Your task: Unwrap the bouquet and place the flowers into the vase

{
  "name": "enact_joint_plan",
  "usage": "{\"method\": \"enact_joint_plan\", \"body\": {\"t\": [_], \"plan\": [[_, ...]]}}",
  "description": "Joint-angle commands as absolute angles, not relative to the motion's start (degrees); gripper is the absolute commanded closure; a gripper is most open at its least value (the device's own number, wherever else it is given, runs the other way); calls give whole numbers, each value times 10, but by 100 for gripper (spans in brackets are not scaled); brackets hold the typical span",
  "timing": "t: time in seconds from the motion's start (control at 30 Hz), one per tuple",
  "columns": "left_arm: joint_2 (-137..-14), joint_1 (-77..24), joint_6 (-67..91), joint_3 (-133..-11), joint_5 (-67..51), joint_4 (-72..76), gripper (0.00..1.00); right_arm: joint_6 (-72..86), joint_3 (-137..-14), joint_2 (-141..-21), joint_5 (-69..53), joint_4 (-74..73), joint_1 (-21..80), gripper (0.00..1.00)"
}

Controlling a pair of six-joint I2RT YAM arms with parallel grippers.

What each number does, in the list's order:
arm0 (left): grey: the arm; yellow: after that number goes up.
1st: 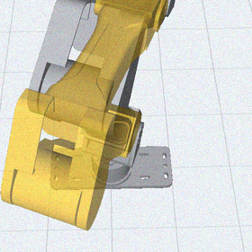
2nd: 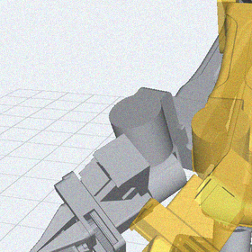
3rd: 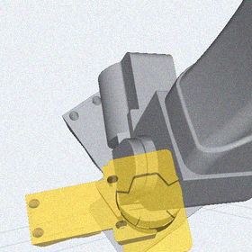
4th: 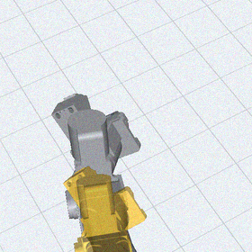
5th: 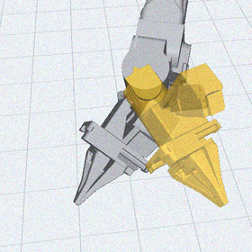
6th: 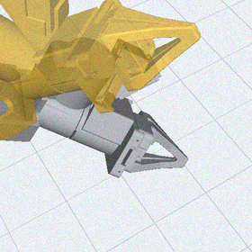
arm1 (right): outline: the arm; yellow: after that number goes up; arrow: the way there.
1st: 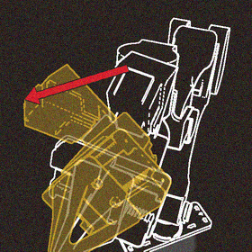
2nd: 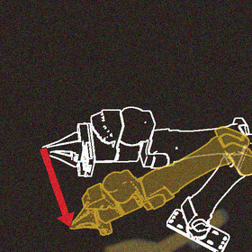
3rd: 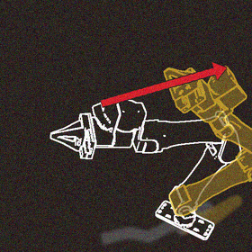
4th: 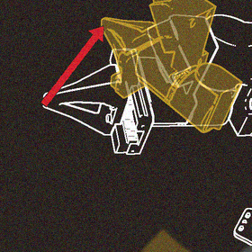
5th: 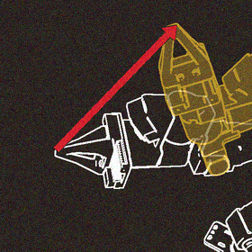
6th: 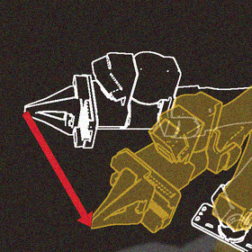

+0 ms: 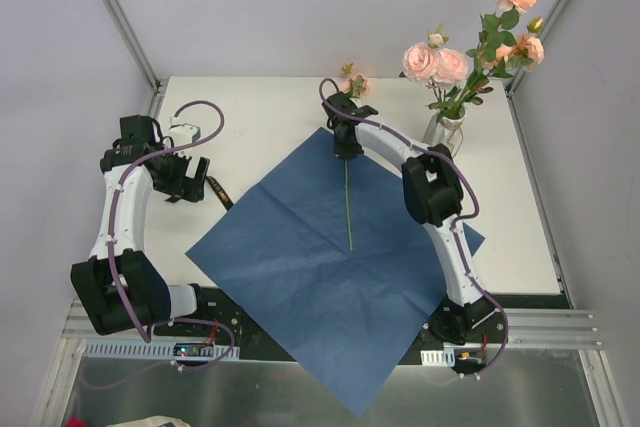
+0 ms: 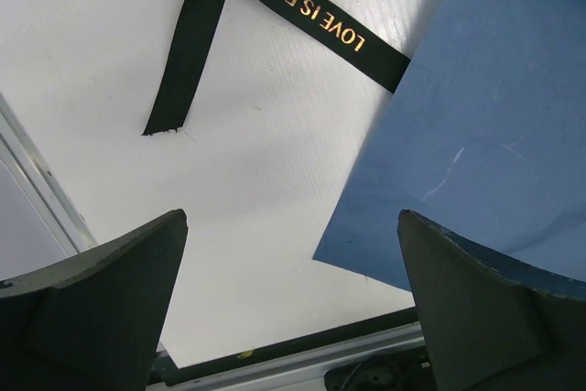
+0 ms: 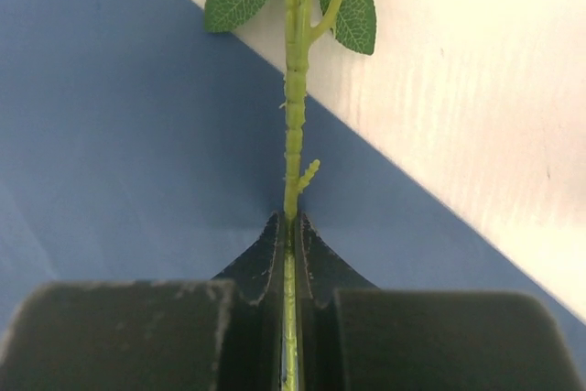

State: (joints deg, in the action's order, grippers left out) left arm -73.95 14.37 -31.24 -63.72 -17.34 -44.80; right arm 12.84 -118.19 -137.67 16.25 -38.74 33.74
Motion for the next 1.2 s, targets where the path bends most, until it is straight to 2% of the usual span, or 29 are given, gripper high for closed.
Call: {"method": "enact_joint_plan", "body": {"t": [0.0,0.17,0.43,0.57,0.77,0.93,1.03,1.17], "plan": [[-717,149,-326,-633,-178,-451,1,126,-1122,-1260,173,-325,348,99],[-712,148,-323,-634,-181,-454,1,85,-1006,-1138,177,-222,371,99],[-707,148,-323,-626,-185,-454,1,68,-905,-1043,182,-214,401,99],[-707,149,-323,-626,-186,-454,1,28,-812,-987,198,-123,431,99],[-708,149,-319,-632,-188,-455,1,-59,-873,-921,177,-67,445,99],[-704,149,-318,-634,-188,-456,1,-141,-1031,-890,145,-52,444,99],[-705,149,-318,-637,-186,-458,1,-188,-1077,-869,143,-27,443,99],[-706,149,-316,-646,-186,-461,1,-245,-1044,-813,144,118,423,99]]}}
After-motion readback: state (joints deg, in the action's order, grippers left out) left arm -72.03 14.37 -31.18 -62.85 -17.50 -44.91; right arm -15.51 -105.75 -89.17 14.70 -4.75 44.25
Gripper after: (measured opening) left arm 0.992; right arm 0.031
